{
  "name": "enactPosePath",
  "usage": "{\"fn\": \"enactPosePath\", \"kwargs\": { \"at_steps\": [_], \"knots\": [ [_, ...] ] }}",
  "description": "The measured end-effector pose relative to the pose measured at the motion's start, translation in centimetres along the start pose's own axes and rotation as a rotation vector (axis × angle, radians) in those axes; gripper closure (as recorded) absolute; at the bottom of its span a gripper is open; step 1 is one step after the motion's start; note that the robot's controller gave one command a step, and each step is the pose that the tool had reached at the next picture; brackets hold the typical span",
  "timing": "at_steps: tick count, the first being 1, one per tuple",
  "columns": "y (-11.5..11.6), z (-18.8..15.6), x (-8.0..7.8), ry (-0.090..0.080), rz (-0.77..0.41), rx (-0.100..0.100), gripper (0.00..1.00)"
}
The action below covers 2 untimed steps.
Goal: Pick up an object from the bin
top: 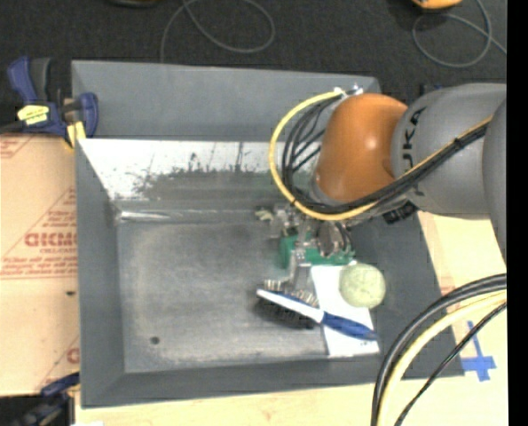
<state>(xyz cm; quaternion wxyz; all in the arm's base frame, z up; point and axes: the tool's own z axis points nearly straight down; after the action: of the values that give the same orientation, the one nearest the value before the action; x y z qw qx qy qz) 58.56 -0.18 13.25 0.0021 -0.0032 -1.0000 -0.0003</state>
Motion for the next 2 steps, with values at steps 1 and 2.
{"fn": "enactPosePath", "kwargs": {
  "at_steps": [1,2],
  "knots": [
    [0.0,-0.5,-0.2,-0.008,0.000,0.000,0.00],
    [-2.3,5.8,7.2,-0.016,-0.083,-0.003,0.00]
  ]
}}
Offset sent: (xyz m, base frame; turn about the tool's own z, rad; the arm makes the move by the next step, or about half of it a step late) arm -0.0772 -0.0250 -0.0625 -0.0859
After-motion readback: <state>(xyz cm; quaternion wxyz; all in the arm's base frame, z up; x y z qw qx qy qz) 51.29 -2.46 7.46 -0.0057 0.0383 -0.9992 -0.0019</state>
